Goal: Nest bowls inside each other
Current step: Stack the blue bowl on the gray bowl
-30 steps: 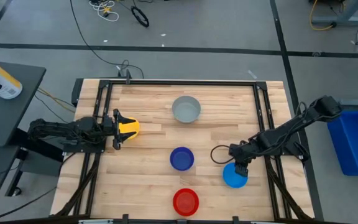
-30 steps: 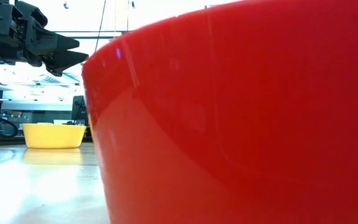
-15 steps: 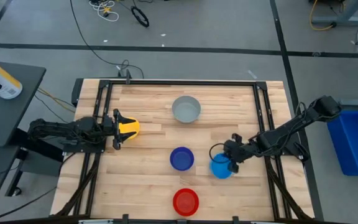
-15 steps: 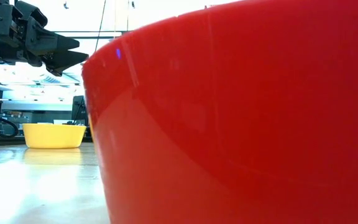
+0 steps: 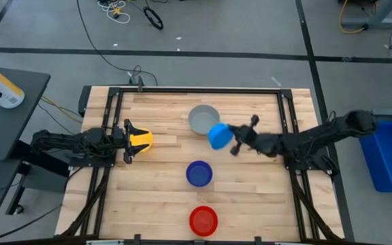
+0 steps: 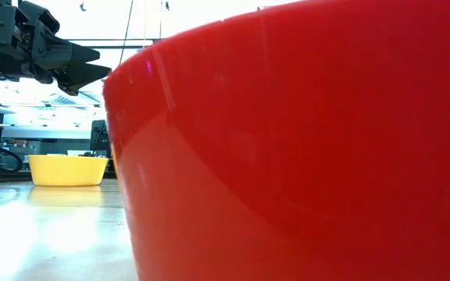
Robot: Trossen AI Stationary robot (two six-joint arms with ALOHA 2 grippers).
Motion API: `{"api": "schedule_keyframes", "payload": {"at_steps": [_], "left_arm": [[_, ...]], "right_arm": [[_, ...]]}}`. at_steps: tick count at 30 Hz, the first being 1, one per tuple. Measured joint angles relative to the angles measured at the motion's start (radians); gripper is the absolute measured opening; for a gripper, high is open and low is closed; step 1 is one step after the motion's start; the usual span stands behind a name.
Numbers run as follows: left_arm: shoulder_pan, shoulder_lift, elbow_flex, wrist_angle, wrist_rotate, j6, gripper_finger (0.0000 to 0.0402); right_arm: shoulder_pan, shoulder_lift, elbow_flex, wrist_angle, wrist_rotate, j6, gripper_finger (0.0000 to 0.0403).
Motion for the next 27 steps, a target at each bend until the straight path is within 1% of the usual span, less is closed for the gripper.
{"api": "schedule_keyframes", "payload": {"at_steps": [4,9,12,15,18,21,24,27], "left_arm": [[0.000,0.013,0.000,0.000,0.000,0.000,0.0277],[0.000,0.059,0.000,0.001,-0.007,0.000,0.0277],[0.000,0.085,0.000,0.006,-0.020,0.000,0.0277],[0.000,0.107,-0.002,0.022,-0.025,0.000,0.0277],[0.000,0.119,-0.003,0.027,-0.027,0.000,0.0277],[0.000,0.120,-0.003,0.028,-0.027,-0.004,0.0277],[0.000,0.120,-0.003,0.028,-0.027,-0.007,0.0277],[0.000,0.120,-0.003,0.028,-0.027,-0.008,0.0277]], "right_arm": [[-0.168,0.065,-0.002,0.163,-0.163,-0.044,0.0001],[-0.332,0.210,0.006,0.342,-0.318,-0.031,0.0001],[-0.403,0.307,0.055,0.366,-0.400,0.018,0.0001],[-0.444,0.412,0.133,0.361,-0.459,0.053,0.0001],[-0.457,0.496,0.242,0.289,-0.500,0.074,0.0001],[-0.456,0.539,0.364,0.085,-0.513,0.082,0.0001],[-0.453,0.542,0.456,-0.114,-0.504,0.094,0.0001],[-0.451,0.516,0.507,-0.268,-0.475,0.104,0.0001]]}}
